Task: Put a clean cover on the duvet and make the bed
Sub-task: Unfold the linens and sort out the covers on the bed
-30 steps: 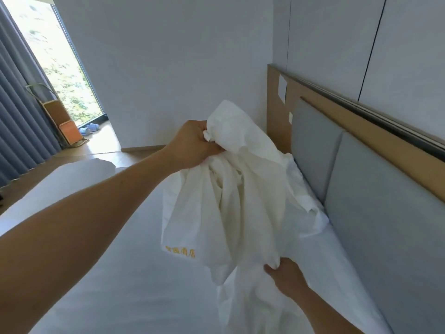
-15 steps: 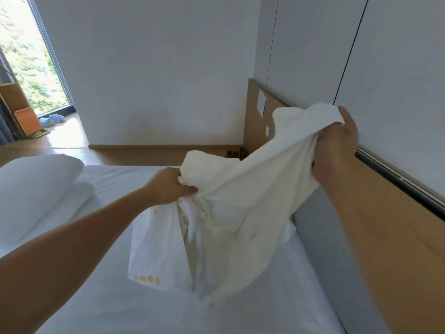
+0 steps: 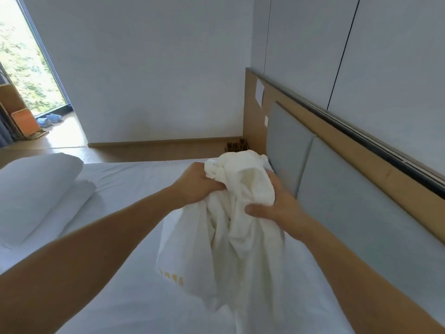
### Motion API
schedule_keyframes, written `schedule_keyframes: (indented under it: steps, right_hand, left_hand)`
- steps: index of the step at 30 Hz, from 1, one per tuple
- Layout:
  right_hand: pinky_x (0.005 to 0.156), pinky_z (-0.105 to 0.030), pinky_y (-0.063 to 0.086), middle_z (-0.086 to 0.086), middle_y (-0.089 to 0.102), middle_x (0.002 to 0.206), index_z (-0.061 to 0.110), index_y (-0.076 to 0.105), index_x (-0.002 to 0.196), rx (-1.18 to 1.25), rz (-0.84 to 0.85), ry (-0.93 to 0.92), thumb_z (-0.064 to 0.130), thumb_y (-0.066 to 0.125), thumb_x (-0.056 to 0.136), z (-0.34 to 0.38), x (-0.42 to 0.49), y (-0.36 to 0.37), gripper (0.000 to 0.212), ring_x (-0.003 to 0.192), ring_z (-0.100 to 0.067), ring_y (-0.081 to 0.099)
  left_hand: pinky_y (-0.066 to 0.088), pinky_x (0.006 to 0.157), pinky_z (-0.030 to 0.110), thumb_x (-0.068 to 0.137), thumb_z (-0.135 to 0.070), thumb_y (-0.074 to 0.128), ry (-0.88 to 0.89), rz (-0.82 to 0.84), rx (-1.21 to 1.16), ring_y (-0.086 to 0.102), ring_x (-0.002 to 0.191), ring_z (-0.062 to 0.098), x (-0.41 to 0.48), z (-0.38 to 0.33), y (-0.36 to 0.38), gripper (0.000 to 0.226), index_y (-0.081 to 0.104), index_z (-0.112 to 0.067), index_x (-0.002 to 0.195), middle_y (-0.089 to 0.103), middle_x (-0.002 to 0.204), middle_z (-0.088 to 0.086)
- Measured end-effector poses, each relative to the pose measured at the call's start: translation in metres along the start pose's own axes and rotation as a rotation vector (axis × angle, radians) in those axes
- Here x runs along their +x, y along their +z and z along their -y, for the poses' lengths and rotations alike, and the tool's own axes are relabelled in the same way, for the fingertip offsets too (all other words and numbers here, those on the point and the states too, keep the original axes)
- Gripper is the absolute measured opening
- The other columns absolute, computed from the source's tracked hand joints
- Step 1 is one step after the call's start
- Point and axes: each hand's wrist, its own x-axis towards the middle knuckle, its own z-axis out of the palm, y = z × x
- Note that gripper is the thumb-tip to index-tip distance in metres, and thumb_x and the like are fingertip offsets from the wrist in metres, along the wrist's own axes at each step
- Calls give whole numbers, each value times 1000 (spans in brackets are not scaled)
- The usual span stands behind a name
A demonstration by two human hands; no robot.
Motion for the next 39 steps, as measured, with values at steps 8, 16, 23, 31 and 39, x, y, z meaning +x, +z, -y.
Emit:
schedule_keyframes:
  steps: [8, 16, 23, 31, 39]
  right_hand:
    - [92, -21, 41, 32, 41, 131, 39, 15, 149, 121, -48, 327, 33, 99, 50, -142, -19, 86, 131, 122, -4, 46]
    - [98, -34, 48, -7, 66, 120, 14, 62, 123, -347, 66, 594, 66, 56, 86, -184, 10, 54, 65, 112, -25, 62]
    - [83, -51, 54, -20, 64, 97, -9, 66, 104, -578, -433, 464, 6, 53, 95, -94, 43, -133, 21, 100, -45, 63]
    - [90, -14, 39, 1, 62, 121, 10, 64, 128, -537, -1053, -311, 19, 45, 83, 76, 38, -251, 50, 111, -17, 57]
    - [108, -43, 35, -5, 42, 148, 26, 67, 119, -1027, -273, 70, -12, 51, 87, -8, -14, -216, 53, 136, -34, 38]
  left_hand:
    - [55, 73, 33, 78, -5, 77, 53, -196, -123, 68, 77, 12, 21, -48, -28, 9, 73, -5, 86, 72, 80, -2]
    - [55, 77, 30, 73, -19, 86, 19, -223, -35, 70, 81, 6, 31, -5, -54, 23, 76, -11, 92, 75, 86, -6]
    - [53, 86, 35, 66, -54, 76, -68, -45, 195, 67, 95, 11, 30, 53, -48, 45, 74, -25, 101, 74, 98, -8]
    - [36, 57, 26, 76, -57, 60, 88, 35, 835, 55, 64, 10, 62, 31, -63, 33, 45, -32, 61, 53, 60, -14]
    - [43, 70, 24, 88, -54, 51, 166, 151, 1258, 65, 94, 11, 57, 42, -57, 25, 61, -39, 106, 69, 99, -16]
